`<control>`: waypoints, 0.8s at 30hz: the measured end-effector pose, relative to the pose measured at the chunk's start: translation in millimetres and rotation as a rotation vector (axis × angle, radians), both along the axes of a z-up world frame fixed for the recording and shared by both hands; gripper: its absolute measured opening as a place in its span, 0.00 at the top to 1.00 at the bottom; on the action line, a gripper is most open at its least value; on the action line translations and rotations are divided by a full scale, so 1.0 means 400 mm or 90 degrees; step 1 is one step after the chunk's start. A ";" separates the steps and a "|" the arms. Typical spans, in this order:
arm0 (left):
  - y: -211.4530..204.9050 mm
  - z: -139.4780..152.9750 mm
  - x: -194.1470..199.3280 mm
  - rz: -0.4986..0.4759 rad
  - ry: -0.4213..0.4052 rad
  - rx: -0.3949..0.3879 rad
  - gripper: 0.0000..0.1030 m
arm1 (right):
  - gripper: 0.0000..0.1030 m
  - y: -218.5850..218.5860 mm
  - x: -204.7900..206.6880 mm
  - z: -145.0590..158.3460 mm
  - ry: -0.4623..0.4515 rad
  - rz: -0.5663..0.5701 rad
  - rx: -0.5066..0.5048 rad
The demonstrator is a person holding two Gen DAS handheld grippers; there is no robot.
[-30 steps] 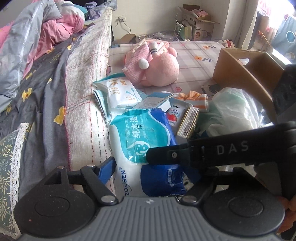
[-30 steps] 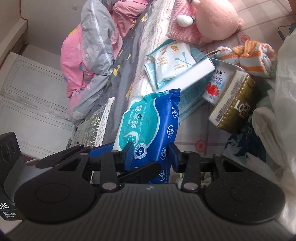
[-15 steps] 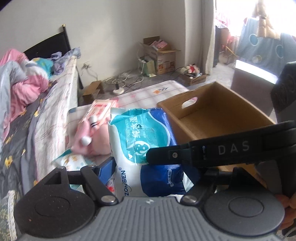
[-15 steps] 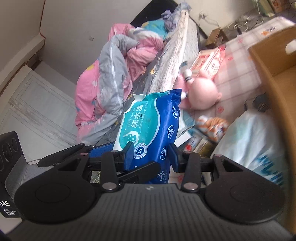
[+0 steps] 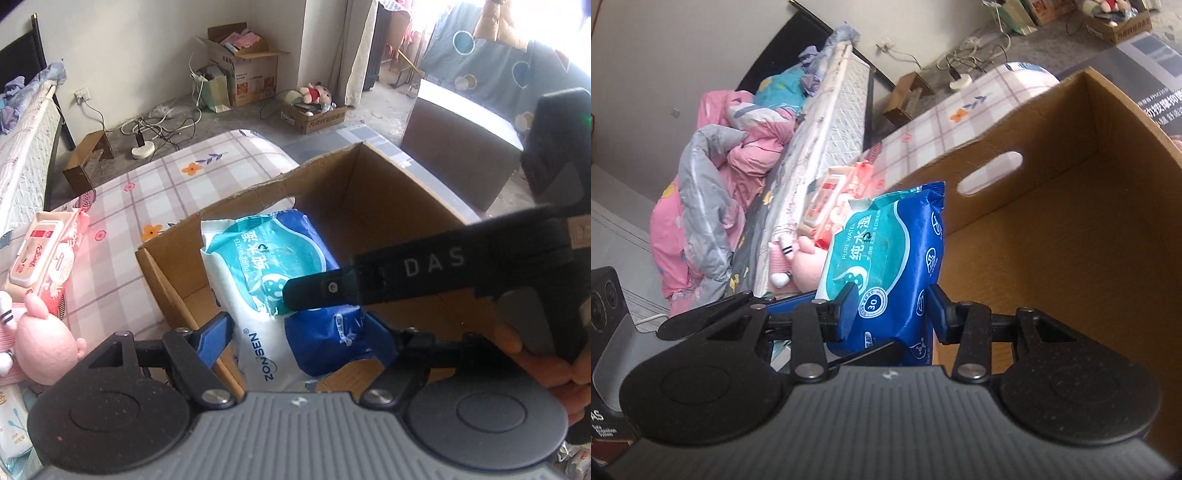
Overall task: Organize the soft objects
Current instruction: 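Carry the wet-wipe pack with the right gripper into the cardboard box, then open the right gripper to release the pack and withdraw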
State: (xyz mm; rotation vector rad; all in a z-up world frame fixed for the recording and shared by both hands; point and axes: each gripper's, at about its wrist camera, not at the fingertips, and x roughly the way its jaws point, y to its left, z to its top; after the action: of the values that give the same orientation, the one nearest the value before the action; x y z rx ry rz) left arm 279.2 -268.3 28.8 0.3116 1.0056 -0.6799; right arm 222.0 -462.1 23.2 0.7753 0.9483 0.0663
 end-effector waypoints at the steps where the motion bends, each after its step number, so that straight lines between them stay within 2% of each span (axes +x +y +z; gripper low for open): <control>1: -0.008 -0.017 0.009 -0.004 0.006 0.010 0.24 | 0.61 -0.018 0.013 -0.030 0.013 0.001 0.005; 4: -0.023 -0.049 0.020 -0.008 0.005 0.030 0.26 | 0.63 -0.043 0.060 -0.115 0.057 0.006 0.003; 7: -0.021 -0.051 0.018 -0.010 -0.005 0.037 0.26 | 0.63 -0.046 0.095 -0.200 0.110 0.015 -0.004; 9: -0.007 -0.045 0.018 -0.008 -0.008 0.038 0.26 | 0.63 -0.037 0.097 -0.231 0.124 0.021 0.000; 15: 0.072 -0.003 -0.007 -0.001 -0.020 0.022 0.26 | 0.58 -0.019 0.049 -0.215 0.122 0.014 -0.011; 17: 0.101 0.012 -0.024 0.002 -0.026 0.013 0.26 | 0.53 -0.010 0.028 -0.210 0.133 0.020 -0.019; 20: 0.142 0.024 -0.048 0.008 -0.032 -0.002 0.25 | 0.51 0.014 0.012 -0.236 0.160 0.025 -0.009; 24: 0.202 0.028 -0.072 0.037 -0.028 -0.016 0.25 | 0.60 0.034 0.022 -0.274 0.170 -0.007 0.011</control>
State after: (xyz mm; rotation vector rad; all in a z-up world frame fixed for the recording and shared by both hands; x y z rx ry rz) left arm 250.4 -187.6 40.0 0.2725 0.9599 -0.6300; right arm 230.7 -448.4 -86.3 0.8188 1.1971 -0.0398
